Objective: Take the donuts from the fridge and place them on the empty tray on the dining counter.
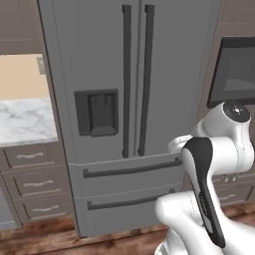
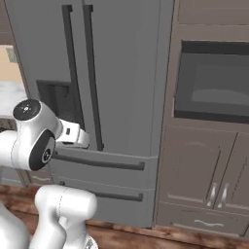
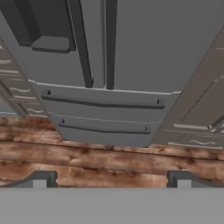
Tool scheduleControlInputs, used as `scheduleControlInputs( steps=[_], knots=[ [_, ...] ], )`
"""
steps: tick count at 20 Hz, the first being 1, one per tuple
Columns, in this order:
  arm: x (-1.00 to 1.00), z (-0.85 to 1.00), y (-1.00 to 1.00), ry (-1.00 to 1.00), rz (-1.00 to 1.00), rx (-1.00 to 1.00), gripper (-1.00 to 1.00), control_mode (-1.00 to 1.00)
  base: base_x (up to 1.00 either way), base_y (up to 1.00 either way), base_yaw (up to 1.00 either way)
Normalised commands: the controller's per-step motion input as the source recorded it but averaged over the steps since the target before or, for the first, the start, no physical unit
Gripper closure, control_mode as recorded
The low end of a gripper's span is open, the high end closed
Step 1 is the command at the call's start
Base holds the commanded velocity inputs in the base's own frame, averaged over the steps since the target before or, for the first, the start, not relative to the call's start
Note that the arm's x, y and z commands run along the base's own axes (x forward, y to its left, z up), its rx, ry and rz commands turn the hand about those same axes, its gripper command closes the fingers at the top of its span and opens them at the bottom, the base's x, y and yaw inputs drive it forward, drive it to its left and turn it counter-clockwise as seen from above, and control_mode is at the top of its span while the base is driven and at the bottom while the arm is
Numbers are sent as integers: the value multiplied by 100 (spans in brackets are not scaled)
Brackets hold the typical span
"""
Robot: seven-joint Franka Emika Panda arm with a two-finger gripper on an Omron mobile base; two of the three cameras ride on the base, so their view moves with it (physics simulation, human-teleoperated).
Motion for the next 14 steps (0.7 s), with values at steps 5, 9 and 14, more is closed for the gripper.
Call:
scheduleControlInputs(
  steps=[5,9,14],
  knots=[
    [0,0,0,0,0,0,-100,100,-2,56,0],
    [0,0,0,0,0,0,-100,100,-43,10,0],
    [0,0,0,0,0,0,-100,-100,-20,0,0]
  ],
)
